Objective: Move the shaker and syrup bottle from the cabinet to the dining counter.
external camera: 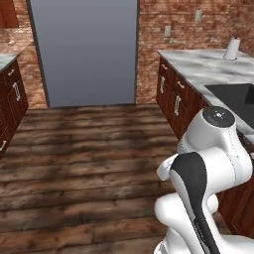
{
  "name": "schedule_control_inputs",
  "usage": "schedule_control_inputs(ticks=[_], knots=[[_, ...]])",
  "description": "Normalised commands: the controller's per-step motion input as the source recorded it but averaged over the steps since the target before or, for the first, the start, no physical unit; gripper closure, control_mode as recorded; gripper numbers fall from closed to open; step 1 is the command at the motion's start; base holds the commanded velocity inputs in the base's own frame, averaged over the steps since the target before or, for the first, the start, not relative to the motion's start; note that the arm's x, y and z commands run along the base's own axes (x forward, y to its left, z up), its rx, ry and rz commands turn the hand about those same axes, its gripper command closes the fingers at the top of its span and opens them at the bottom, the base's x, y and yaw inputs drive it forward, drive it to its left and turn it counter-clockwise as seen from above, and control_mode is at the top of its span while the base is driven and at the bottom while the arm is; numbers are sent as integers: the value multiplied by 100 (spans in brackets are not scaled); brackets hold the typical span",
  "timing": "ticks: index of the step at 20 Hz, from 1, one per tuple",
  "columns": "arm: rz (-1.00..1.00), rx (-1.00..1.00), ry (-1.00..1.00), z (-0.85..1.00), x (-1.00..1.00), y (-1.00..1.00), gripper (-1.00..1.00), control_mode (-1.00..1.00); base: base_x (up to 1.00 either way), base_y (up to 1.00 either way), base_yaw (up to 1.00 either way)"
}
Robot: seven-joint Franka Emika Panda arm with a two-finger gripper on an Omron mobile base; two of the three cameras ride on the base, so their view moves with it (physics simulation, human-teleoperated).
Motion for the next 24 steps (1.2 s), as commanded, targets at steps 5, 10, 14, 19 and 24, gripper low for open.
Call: schedule_control_inputs(ticks=[5,10,14,19,24], knots=[[0,0,0,0,0,0,-100,100,83,1,35],[0,0,0,0,0,0,-100,100,80,5,38],[0,0,0,0,0,0,-100,100,79,7,37],[0,0,0,0,0,0,-100,100,85,3,32],[0,0,0,0,0,0,-100,100,88,0,24]])
